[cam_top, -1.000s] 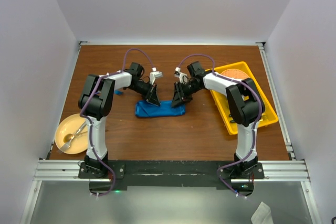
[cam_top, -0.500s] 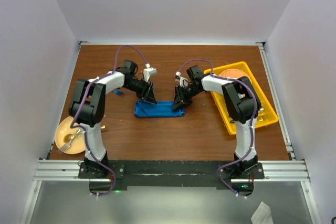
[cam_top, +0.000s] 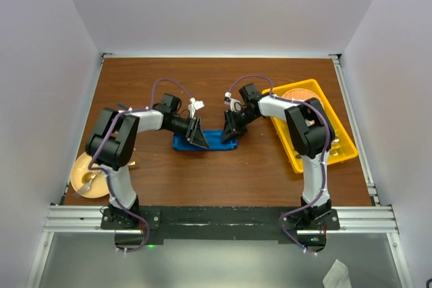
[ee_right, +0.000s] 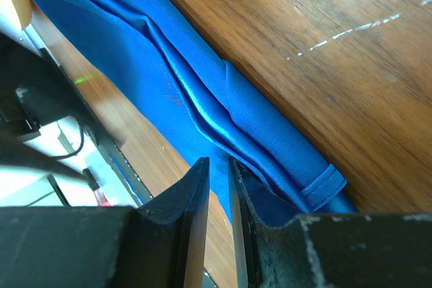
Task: Fold the napkin into a case and place the utensils inside
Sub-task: Smooth out the smaller rectangle-folded napkin at the center of the board.
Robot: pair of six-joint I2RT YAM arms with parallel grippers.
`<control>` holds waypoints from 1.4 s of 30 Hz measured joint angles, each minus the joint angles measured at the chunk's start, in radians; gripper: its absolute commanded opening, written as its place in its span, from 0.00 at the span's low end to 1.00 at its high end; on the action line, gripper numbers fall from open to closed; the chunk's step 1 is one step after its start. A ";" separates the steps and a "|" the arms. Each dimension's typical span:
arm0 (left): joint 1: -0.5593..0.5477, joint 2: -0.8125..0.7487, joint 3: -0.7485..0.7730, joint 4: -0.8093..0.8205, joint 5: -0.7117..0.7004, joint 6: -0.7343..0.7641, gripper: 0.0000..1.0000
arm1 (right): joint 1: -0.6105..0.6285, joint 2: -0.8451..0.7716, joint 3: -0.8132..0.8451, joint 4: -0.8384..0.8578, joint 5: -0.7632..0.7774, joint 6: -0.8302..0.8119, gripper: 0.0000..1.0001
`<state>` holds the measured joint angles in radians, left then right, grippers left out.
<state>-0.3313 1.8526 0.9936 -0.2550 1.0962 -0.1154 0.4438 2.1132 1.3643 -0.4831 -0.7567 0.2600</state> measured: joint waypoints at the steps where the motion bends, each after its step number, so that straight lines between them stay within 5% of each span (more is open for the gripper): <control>1: 0.013 0.027 -0.006 0.019 0.004 -0.011 0.37 | 0.000 0.004 0.006 -0.008 0.001 -0.005 0.23; 10: 0.144 0.180 -0.089 0.071 0.149 -0.040 0.39 | 0.001 0.023 0.040 -0.054 0.003 -0.037 0.21; 15: 0.159 0.168 -0.060 -0.043 0.171 0.068 0.41 | 0.008 0.025 0.046 -0.052 0.002 -0.059 0.19; 23: 0.101 -0.019 0.114 -0.069 0.018 0.137 0.44 | 0.019 0.021 0.051 -0.055 0.002 -0.100 0.18; 29: 0.066 0.055 0.311 -0.075 -0.101 0.245 0.45 | 0.022 0.008 0.051 -0.056 0.010 -0.118 0.22; 42: -0.048 0.175 0.270 -0.100 -0.233 0.259 0.32 | 0.009 -0.021 0.118 -0.117 0.037 -0.121 0.41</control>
<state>-0.3794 2.0277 1.2633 -0.3546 0.8631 0.1432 0.4526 2.0922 1.4826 -0.5999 -0.7200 0.1394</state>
